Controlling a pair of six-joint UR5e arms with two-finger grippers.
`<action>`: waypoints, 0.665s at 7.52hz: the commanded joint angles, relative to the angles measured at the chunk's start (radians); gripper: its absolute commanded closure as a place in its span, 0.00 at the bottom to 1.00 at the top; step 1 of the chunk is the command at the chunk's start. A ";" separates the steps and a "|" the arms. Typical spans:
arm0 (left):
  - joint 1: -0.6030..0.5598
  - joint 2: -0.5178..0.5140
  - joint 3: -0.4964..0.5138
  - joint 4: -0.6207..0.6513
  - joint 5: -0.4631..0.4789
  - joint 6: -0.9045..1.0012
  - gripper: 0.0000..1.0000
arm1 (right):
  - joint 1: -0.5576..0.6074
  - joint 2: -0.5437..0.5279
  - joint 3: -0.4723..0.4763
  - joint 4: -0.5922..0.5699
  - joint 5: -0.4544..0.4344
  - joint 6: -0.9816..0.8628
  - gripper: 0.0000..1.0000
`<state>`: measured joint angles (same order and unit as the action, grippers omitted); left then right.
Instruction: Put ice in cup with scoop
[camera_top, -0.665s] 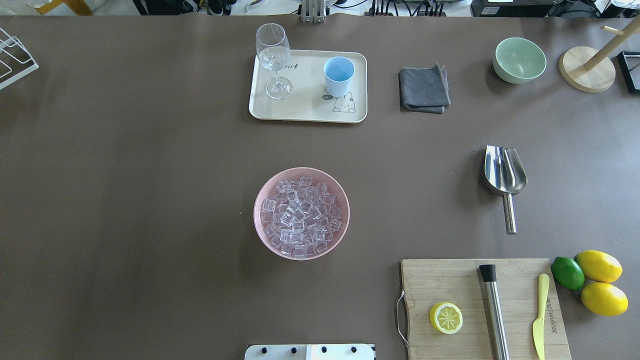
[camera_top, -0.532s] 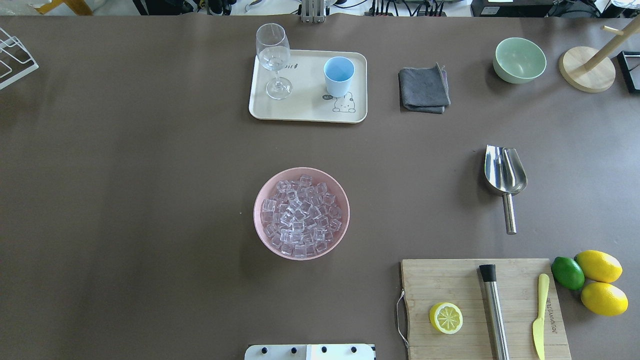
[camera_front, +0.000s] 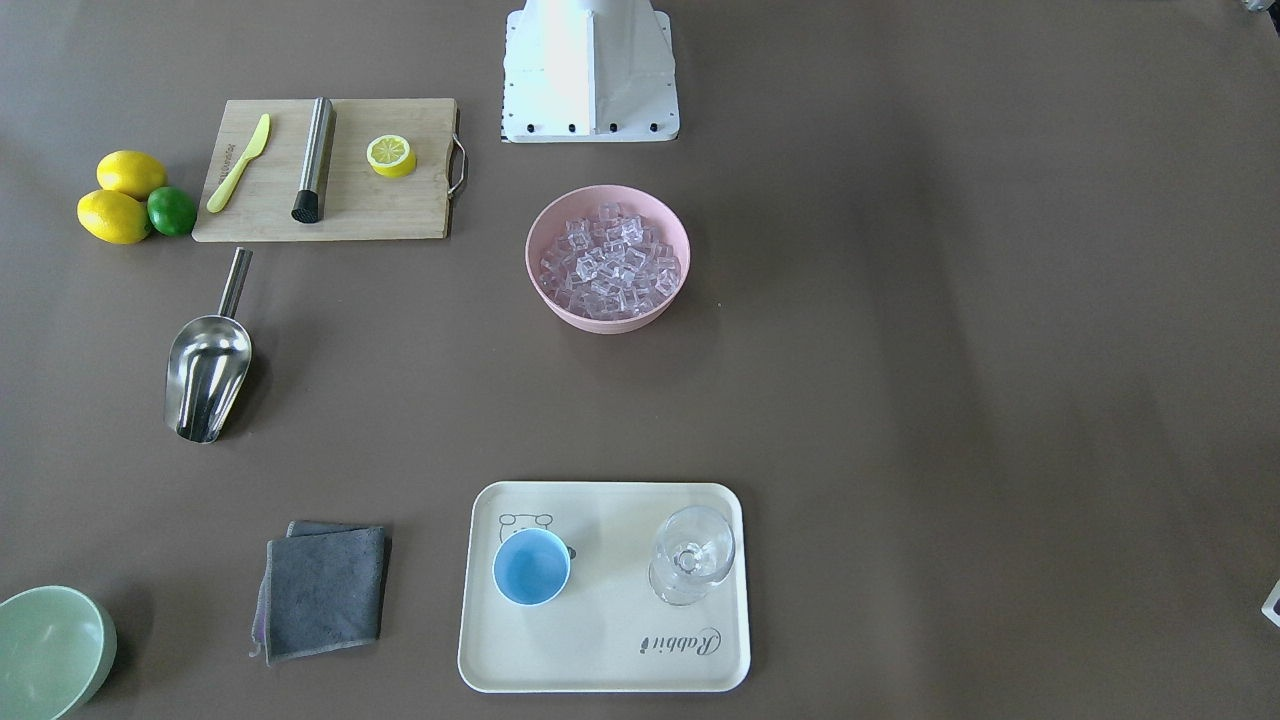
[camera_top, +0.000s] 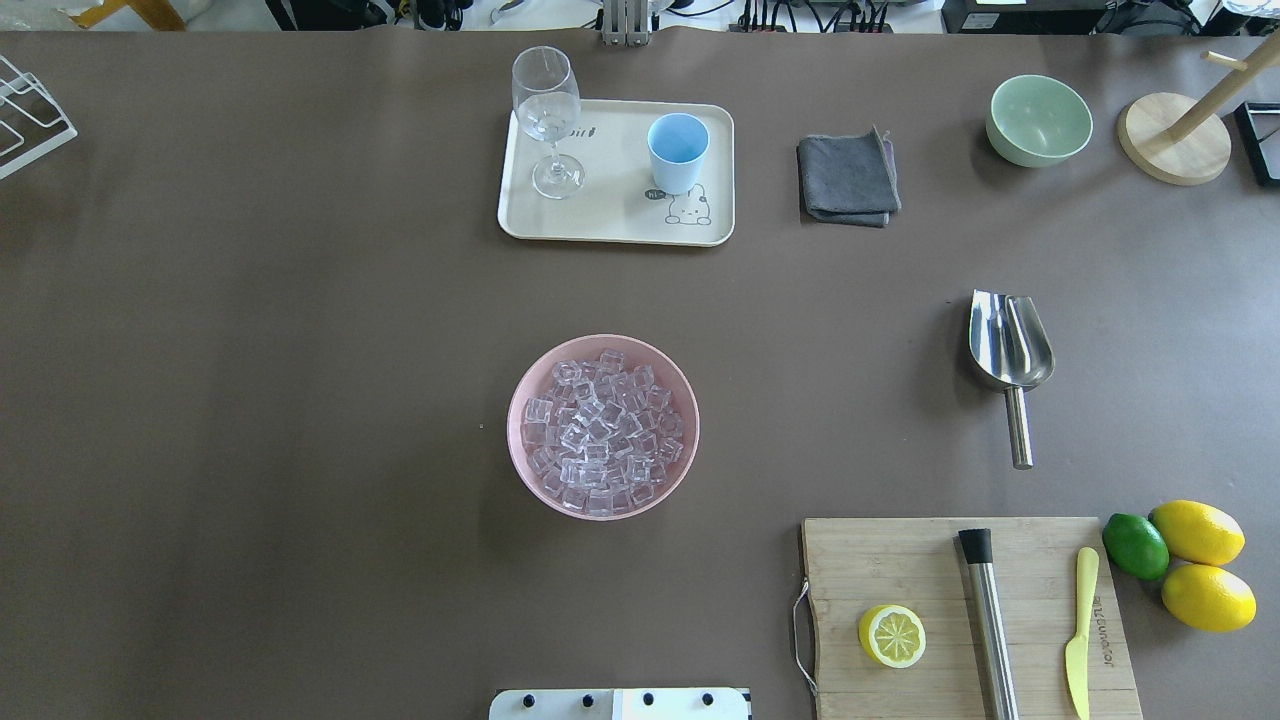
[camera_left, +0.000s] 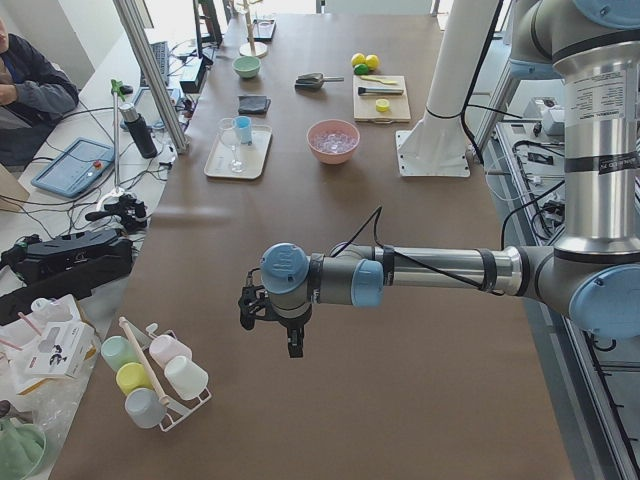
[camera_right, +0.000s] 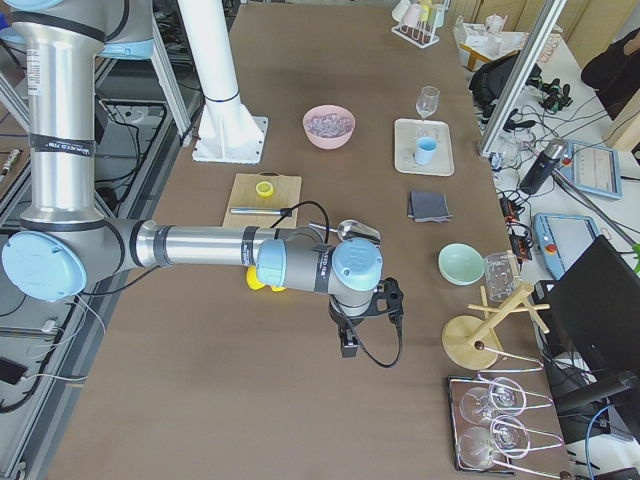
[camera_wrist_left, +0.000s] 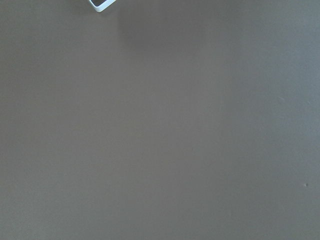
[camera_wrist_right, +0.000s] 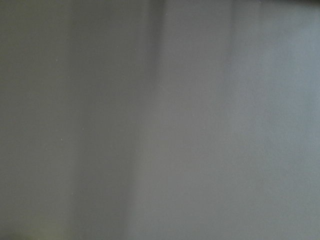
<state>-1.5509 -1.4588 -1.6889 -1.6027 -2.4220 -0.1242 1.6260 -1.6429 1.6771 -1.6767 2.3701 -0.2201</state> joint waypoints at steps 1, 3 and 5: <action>0.005 0.000 0.000 0.000 0.000 0.000 0.02 | 0.000 -0.014 0.009 0.000 0.001 0.001 0.00; 0.009 -0.003 0.006 0.001 0.000 0.000 0.02 | -0.002 -0.029 0.015 0.002 0.008 0.011 0.00; 0.017 -0.008 0.006 0.000 0.000 0.000 0.02 | -0.107 -0.009 0.064 0.008 0.041 0.228 0.00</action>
<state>-1.5396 -1.4628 -1.6840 -1.6024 -2.4219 -0.1243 1.6037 -1.6628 1.6983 -1.6738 2.3826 -0.1622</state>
